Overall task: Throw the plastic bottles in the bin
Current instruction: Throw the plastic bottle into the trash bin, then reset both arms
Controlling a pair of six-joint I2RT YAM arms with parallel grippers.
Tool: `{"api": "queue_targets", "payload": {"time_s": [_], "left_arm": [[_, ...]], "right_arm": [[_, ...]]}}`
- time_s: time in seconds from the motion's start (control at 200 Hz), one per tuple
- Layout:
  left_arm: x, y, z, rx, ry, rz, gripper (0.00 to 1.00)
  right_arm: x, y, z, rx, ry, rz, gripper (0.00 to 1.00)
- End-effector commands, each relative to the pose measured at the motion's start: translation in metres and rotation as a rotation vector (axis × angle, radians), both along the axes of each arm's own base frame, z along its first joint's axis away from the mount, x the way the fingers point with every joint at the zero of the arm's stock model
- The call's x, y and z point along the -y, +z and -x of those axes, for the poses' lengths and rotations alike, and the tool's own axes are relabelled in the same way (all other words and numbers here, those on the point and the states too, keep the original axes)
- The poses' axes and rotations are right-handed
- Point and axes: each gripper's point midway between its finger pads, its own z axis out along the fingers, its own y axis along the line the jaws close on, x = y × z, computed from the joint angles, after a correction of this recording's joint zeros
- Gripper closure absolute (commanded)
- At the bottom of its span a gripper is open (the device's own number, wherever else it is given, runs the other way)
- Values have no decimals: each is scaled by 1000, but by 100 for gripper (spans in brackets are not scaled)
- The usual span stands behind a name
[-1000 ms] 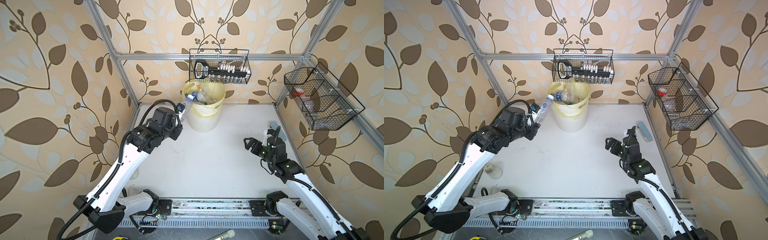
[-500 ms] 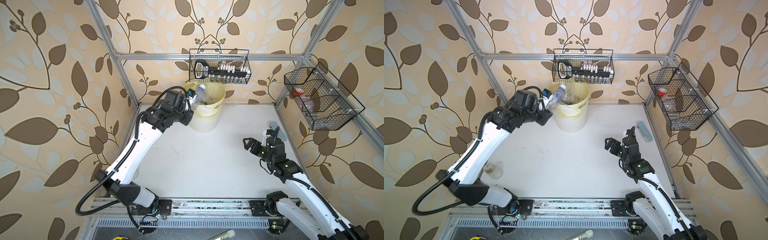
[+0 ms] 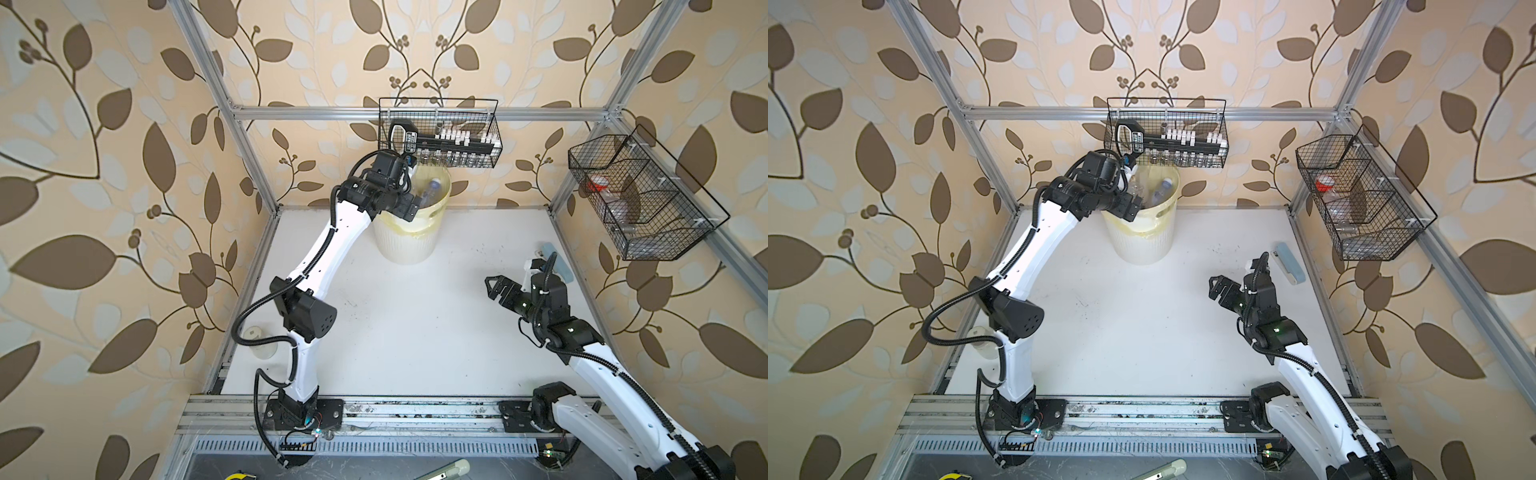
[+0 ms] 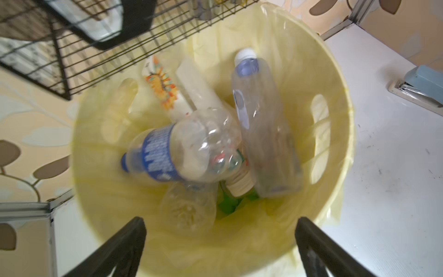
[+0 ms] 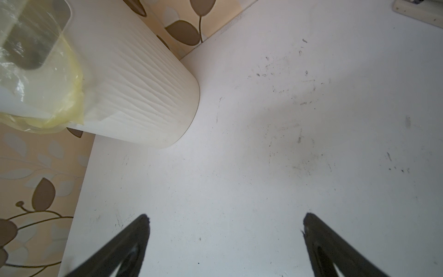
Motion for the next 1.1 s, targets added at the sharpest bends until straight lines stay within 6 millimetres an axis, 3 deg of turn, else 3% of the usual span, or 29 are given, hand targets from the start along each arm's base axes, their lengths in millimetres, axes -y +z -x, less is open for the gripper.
{"api": "queue_targets", "payload": {"time_s": [0.0,0.105,0.28,0.31,0.725,0.75,1.1], "left_arm": [[-42,106,33,236,85,119,1],[-60,105,41,223,115,120,1],[-86,79,49,193,165,79,1],[-90,62,49,161,175,61,1],[-138,-31,60,21,269,-17,1],[-142,-24,66,42,274,-4,1],[-158,-82,76,-55,291,23,1]], "right_arm": [[0,2,1,9,8,-2,0],[-2,1,1,7,11,-10,0],[-3,3,2,8,22,-14,0],[-4,2,2,5,26,-13,0],[-1,1,-12,-44,43,83,0],[0,1,-13,-46,39,89,0],[16,6,-26,-49,-25,187,0]]}}
